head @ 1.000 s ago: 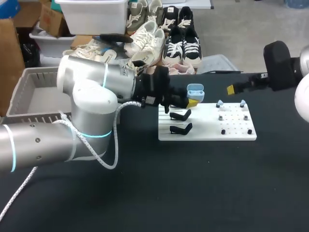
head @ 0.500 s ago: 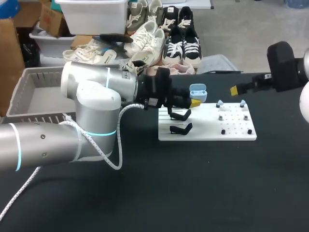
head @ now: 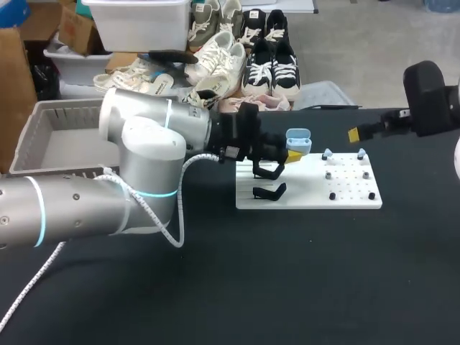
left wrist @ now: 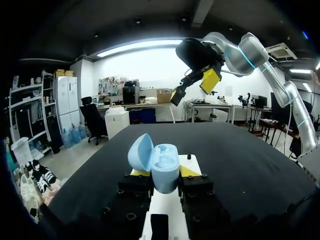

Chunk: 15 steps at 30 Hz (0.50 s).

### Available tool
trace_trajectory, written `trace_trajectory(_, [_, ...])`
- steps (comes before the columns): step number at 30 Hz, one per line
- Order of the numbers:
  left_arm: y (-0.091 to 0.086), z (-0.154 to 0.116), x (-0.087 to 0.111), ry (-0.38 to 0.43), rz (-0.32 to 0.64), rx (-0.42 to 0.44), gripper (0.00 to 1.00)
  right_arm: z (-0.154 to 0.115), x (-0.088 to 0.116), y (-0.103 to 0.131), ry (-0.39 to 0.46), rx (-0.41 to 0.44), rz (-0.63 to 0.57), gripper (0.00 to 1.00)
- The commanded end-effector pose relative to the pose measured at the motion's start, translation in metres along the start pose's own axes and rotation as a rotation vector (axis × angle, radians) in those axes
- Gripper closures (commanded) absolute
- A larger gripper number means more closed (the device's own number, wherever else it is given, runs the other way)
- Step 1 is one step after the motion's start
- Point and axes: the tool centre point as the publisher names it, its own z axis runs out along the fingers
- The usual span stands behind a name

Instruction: Pick up each earbud case from the left stands, insert the matching earbuds, close the lid, and place the case in the box.

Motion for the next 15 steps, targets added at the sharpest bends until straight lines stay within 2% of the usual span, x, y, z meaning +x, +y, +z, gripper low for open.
trace_trajectory(1, [0.006, 0.003, 0.003, 0.008, -0.010, -0.002, 1.00, -0.003, 0.001, 0.003, 0.013, 0.027, -0.014, 0.00])
trace_trajectory(4, [0.007, 0.003, 0.003, 0.012, -0.019, -0.011, 1.00, -0.003, 0.000, 0.005, 0.023, 0.041, -0.036, 0.00])
trace_trajectory(7, [0.007, 0.003, 0.003, 0.012, -0.019, -0.011, 1.00, -0.001, 0.001, 0.000, 0.062, 0.094, -0.017, 0.00])
trace_trajectory(9, [0.007, 0.003, 0.003, 0.012, -0.019, -0.011, 1.00, 0.003, 0.000, -0.002, 0.098, 0.210, -0.053, 0.00])
trace_trajectory(12, [0.007, 0.003, 0.003, 0.012, -0.019, -0.011, 1.00, 0.010, 0.003, -0.009, 0.135, 0.185, -0.058, 0.00])
trace_trajectory(14, [0.007, 0.003, 0.003, 0.012, -0.019, -0.011, 1.00, 0.015, 0.006, -0.015, 0.163, 0.214, -0.043, 0.00])
trace_trajectory(15, [0.007, 0.003, 0.003, 0.012, -0.019, -0.011, 1.00, 0.018, 0.007, -0.017, 0.167, 0.216, -0.074, 0.00])
